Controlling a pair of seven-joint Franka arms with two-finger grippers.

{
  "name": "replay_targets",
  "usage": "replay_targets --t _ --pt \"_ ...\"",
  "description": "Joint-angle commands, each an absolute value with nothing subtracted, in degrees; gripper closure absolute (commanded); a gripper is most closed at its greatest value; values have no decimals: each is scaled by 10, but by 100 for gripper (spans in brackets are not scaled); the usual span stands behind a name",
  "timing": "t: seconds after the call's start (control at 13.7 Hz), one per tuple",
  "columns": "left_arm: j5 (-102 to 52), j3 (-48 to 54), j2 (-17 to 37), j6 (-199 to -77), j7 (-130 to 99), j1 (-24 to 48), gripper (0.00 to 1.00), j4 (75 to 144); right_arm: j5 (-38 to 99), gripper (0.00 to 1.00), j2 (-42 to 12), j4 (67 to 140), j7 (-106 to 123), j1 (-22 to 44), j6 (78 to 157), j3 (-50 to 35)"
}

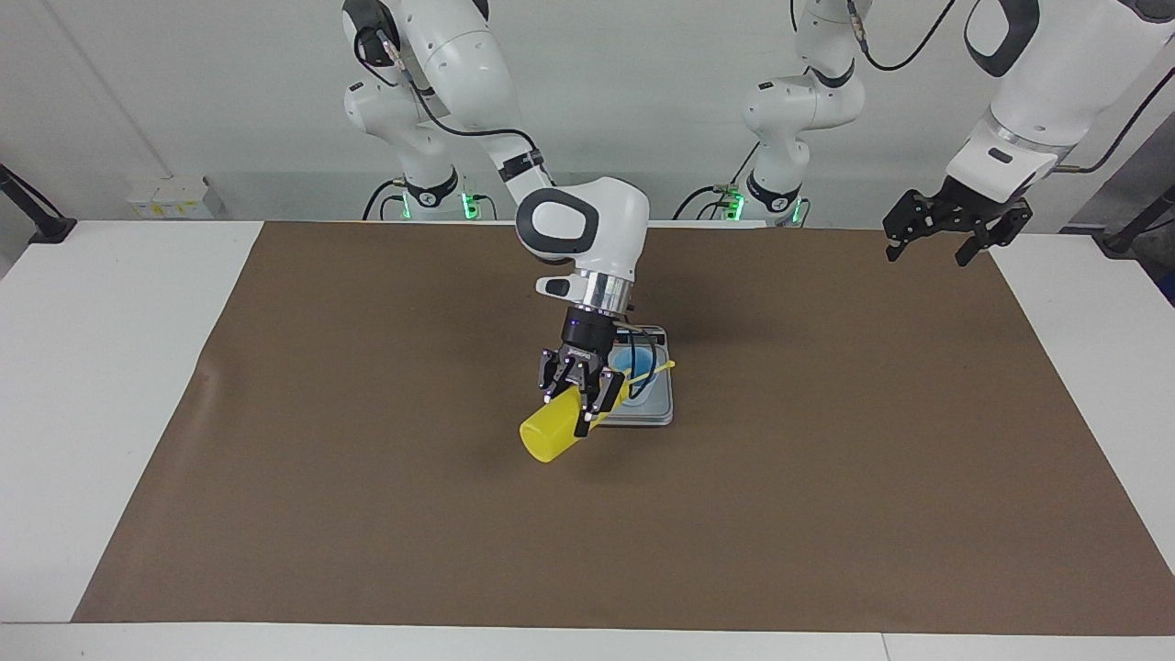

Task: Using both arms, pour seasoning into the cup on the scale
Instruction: 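Tilt the yellow bottle nozzle down over the blue cup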

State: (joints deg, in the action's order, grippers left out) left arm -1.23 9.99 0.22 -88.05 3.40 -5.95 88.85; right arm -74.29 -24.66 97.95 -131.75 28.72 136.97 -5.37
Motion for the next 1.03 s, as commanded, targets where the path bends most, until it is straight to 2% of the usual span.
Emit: replay_targets --t 0.0,0.15,0.44,0.95 --pt "-11 105 -6 -886 29 -68 0 899 -800 100 -239 977 -1348 294 1359 -54" --pt "-11 105 -6 -886 29 -68 0 899 -866 100 -238 980 -1347 292 1361 -54" --pt "-11 105 -7 -886 29 -68 0 899 -907 100 -234 983 -1346 295 1361 -55" --pt "-11 105 -7 -887 29 -68 0 902 -925 100 -230 982 -1343 310 1347 -55"
